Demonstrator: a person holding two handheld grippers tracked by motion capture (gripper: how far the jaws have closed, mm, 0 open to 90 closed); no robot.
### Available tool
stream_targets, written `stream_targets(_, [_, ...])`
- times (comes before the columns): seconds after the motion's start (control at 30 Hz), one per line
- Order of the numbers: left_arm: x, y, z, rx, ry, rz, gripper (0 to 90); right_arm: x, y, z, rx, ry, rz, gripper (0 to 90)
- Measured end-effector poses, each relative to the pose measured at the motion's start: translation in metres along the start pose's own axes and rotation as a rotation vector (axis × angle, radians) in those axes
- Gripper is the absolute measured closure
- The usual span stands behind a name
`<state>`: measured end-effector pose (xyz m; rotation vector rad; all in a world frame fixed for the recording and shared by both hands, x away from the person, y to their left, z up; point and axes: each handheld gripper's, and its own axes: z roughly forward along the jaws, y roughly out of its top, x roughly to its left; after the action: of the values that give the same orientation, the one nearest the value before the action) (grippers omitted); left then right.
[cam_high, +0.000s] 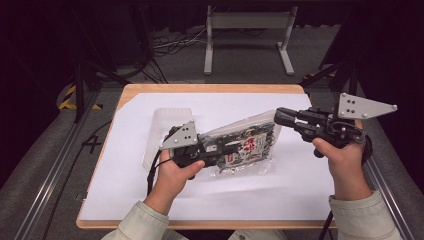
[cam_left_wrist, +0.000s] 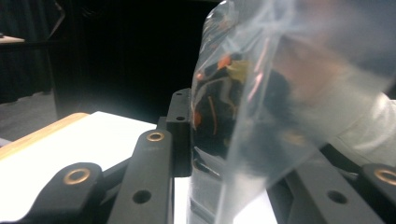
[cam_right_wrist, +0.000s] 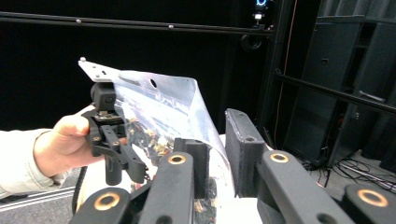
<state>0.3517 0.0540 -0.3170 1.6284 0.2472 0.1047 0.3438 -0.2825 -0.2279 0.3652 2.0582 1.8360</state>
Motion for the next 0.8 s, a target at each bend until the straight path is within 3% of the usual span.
stream_targets(0.4, [-0.002,0.003,0.0,-0.003,0.021,0.008,71.7,-0.001,-0.001,-0.001,-0.013,-0.034,-0.008,70.0])
stream_targets(0.47, [-0.002,0.003,-0.001,-0.006,0.035,0.003,71.8,-0.001,0.0,-0.002,-0.006,-0.071,-0.023,66.5])
stream_targets(0.8, [0.0,0.011,-0.006,-0.024,0.05,0.005,71.7,-0.002,-0.001,-0.008,-0.025,-0.154,-0.027,49.7])
